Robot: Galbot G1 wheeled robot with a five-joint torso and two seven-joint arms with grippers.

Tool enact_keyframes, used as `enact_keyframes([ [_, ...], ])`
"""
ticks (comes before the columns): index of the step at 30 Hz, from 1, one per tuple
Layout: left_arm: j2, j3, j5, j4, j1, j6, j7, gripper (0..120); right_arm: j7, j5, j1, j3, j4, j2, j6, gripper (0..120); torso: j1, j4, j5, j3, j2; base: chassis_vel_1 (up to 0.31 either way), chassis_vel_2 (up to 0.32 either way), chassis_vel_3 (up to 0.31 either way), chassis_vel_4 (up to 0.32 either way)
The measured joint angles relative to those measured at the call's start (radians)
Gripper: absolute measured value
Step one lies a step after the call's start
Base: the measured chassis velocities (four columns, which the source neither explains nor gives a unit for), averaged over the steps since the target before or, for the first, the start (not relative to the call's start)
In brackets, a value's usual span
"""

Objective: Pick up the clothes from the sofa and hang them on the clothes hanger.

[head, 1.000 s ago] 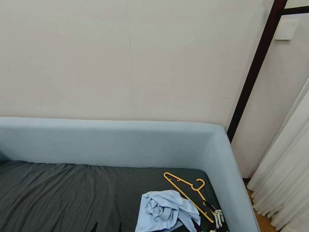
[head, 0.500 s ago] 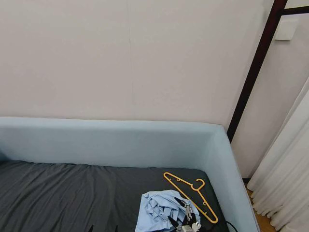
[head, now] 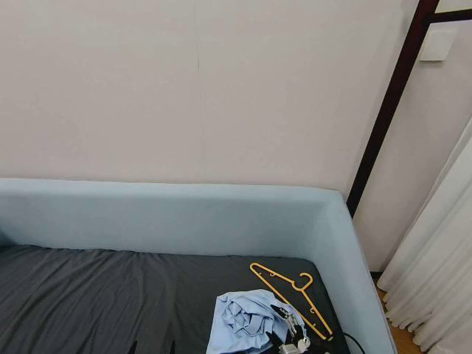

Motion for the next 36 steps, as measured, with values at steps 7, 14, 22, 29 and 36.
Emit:
enact_keyframes([
  [7,0.001,-0.006,0.000,-0.007,0.000,0.000,0.000,100,0.008,-0.022,0.041,-0.024,-0.023,0.037,-0.003,100,0.000,0.0003,0.0000,0.000,0.000,0.000,0.000,0.000,0.000],
  [14,0.002,-0.013,-0.003,-0.006,0.005,-0.006,0.000,100,0.044,-0.018,0.050,-0.052,-0.021,0.065,-0.018,100,0.000,0.0002,-0.0001,0.000,0.000,0.000,0.000,0.000,0.000],
  [22,0.001,-0.009,-0.003,0.003,0.000,-0.008,0.000,100,0.101,-0.064,0.039,-0.066,0.006,0.083,-0.030,83,0.000,0.0002,-0.0001,0.000,0.000,0.000,0.000,0.000,0.000],
  [29,0.003,-0.009,-0.003,0.021,-0.006,-0.013,0.001,100,0.139,-0.114,0.043,-0.059,-0.018,0.084,-0.027,56,0.000,0.0002,-0.0001,0.000,0.000,0.000,0.000,0.000,0.000],
  [36,0.000,-0.009,0.000,0.030,-0.009,-0.015,0.002,100,0.143,-0.147,0.046,-0.059,-0.030,0.072,-0.027,34,0.000,0.0002,0.0000,0.000,0.000,0.000,0.000,0.000,0.000],
])
